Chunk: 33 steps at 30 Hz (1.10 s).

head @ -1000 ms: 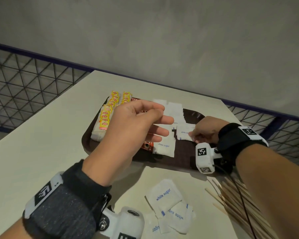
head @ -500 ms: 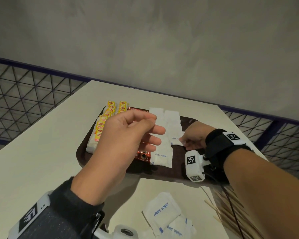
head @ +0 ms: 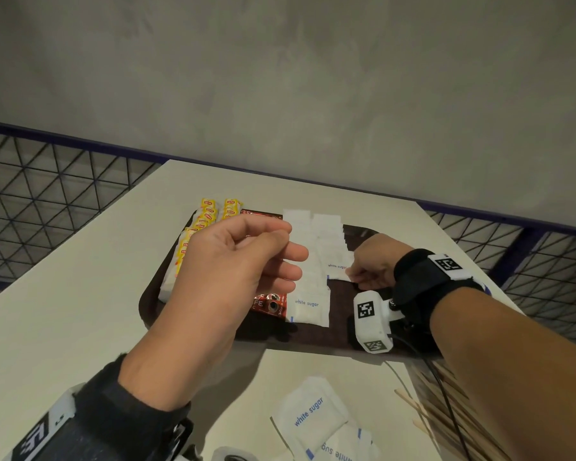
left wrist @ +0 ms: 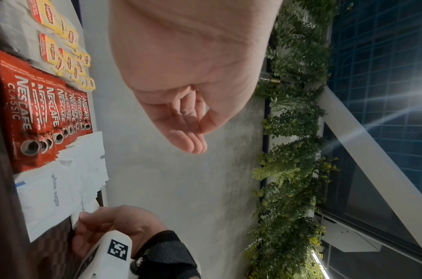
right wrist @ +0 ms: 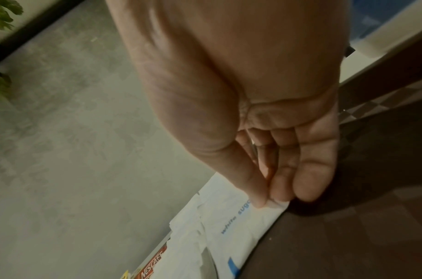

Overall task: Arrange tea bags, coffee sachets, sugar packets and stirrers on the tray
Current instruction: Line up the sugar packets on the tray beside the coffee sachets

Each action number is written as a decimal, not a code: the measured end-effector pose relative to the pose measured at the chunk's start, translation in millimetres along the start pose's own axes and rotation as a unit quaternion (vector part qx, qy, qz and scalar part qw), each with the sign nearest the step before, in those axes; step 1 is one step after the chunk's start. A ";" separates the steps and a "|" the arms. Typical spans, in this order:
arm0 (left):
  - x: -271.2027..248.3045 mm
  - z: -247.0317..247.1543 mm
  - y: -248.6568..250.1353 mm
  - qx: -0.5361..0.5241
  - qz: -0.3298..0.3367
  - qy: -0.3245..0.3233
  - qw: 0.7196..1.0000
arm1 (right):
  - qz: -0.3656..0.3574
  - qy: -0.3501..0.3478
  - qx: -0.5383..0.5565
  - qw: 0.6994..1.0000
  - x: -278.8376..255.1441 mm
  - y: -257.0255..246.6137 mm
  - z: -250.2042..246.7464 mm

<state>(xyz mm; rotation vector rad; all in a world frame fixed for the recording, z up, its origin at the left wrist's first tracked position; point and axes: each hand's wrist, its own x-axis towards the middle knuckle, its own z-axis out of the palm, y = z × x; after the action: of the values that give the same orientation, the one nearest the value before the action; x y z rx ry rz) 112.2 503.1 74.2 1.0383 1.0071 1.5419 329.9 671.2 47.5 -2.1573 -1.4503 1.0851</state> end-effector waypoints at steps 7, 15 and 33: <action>-0.5 1.9 1.2 -0.010 0.001 -0.003 1.000 | -0.033 0.010 -0.031 0.999 -11.4 -1.6 -1.4; -2.6 1.7 2.7 0.015 0.004 -0.005 1.000 | -0.293 0.045 -0.259 0.919 -98.1 -4.0 -13.5; -7.2 2.3 1.7 0.064 -0.001 -0.007 0.998 | -0.355 -0.164 -0.346 0.853 -181.8 66.8 37.4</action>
<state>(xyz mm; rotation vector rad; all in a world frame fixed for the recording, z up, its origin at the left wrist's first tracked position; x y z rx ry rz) 115.0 496.0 75.5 1.1360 1.1084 1.4817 310.0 475.0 55.4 -1.5093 -2.8308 0.7083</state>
